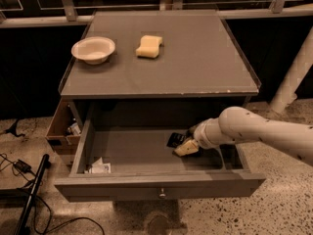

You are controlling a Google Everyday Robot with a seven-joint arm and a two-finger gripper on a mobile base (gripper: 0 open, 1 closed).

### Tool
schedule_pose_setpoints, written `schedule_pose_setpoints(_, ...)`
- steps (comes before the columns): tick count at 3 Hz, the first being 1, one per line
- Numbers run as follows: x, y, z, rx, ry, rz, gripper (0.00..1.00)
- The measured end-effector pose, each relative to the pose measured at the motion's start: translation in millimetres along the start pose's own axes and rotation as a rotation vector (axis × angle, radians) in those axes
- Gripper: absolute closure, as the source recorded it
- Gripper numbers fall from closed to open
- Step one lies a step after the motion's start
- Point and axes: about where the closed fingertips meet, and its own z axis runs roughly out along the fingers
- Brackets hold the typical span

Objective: Pick rxbar chocolate from top drawer and place on counter

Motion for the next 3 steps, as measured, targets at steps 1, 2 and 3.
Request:
schedule_pose_setpoints(1, 1.5, 1.5, -5.1, -0.013, 0.029, 0.002, 0.85)
schedule_pose_setpoints(2, 4.5, 15.2, -28.3, -0.073, 0.076, -0.015, 1.0)
schedule_pose_setpoints(3, 4.5, 15.3, -28.2, -0.073, 0.076, -0.015, 1.0)
